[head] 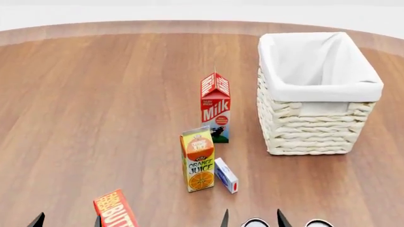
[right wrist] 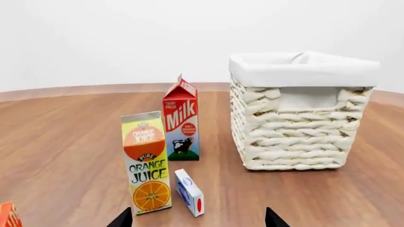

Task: Pick up the orange juice, and put it in the basket.

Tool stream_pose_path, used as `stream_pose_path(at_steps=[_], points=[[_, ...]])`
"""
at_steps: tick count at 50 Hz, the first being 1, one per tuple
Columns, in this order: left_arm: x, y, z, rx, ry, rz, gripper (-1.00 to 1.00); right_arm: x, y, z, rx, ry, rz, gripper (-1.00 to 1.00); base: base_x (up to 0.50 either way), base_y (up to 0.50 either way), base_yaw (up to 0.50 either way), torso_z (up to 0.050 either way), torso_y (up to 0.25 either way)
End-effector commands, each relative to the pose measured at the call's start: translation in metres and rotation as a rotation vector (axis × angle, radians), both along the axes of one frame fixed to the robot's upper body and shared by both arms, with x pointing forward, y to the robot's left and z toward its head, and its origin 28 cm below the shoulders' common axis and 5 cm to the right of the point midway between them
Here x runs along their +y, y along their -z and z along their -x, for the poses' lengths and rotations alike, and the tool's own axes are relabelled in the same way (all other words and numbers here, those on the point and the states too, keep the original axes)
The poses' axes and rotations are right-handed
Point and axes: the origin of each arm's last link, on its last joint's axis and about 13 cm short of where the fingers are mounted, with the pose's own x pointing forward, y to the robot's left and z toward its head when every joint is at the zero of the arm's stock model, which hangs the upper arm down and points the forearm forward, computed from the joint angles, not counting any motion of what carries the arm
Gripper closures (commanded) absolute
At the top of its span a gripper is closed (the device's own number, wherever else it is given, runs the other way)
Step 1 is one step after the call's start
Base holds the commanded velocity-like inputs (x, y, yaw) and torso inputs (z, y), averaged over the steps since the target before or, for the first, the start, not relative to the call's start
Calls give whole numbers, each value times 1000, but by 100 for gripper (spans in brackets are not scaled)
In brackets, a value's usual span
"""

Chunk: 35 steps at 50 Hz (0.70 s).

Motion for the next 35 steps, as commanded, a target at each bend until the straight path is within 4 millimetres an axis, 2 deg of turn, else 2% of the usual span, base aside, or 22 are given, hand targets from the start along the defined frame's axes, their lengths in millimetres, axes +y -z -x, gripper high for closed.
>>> stream_pose_path(at_steps=[1, 35], points=[[0, 0, 0, 0, 0, 0, -100, 1, -1, 1, -5, -2, 2, -100, 223, 0, 0, 0, 0], [0, 0, 0, 0, 0, 0, -100, 1, 1, 0, -2, -4, 5, -100, 227, 0, 0, 0, 0]])
